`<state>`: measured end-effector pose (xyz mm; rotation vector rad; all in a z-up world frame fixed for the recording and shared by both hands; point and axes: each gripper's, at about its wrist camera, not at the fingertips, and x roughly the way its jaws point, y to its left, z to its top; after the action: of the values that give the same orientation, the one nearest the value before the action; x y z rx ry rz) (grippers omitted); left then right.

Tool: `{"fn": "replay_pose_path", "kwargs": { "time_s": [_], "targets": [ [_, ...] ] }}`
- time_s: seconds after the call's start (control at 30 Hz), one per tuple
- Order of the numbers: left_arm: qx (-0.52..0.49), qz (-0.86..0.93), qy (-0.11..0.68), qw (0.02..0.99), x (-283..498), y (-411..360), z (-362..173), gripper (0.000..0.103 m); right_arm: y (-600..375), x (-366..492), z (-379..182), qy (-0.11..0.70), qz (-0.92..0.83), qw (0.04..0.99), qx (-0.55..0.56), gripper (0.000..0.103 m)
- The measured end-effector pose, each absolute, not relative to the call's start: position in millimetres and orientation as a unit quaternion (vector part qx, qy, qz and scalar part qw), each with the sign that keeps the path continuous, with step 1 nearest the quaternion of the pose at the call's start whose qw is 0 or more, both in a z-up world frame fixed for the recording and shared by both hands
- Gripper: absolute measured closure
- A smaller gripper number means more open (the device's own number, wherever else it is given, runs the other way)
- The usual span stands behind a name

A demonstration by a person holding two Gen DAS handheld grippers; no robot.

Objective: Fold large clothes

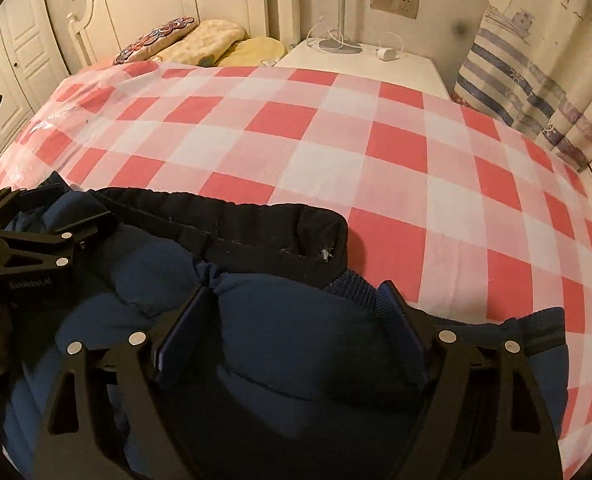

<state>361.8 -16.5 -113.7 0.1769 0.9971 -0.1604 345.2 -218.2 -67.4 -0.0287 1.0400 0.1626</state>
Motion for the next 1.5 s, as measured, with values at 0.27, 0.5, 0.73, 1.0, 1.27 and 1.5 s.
{"fn": "replay_pose_path", "kwargs": {
  "time_s": [0.27,0.5,0.73,1.0,1.27,1.5],
  "targets": [
    [0.07,-0.096,0.494,0.861,365.4,-11.0,-111.0,0.002,-224.9,348.8,-65.5,0.505,0.09,0.859,0.006,0.021],
    [0.085,-0.059,0.457,0.883,348.0,43.6,-75.4,0.002,-277.6,316.8,-26.8,0.469,0.049,0.882,-0.002,0.013],
    [0.042,-0.065,0.503,0.861,359.2,73.5,-117.3,0.002,-320.2,314.2,-72.0,0.485,0.058,0.869,0.073,0.011],
    [-0.016,-0.079,0.507,0.858,362.6,88.7,-125.0,0.002,-324.1,312.0,-76.6,0.474,0.072,0.873,0.089,0.009],
    [0.067,-0.075,0.416,0.904,286.8,67.8,-63.3,0.003,-304.8,261.1,-11.2,0.431,0.089,0.896,0.065,0.009],
    [0.126,-0.139,0.416,0.89,203.9,21.7,-83.3,0.002,-238.2,189.1,-18.3,0.444,0.146,0.883,-0.037,0.009]
  ]
}}
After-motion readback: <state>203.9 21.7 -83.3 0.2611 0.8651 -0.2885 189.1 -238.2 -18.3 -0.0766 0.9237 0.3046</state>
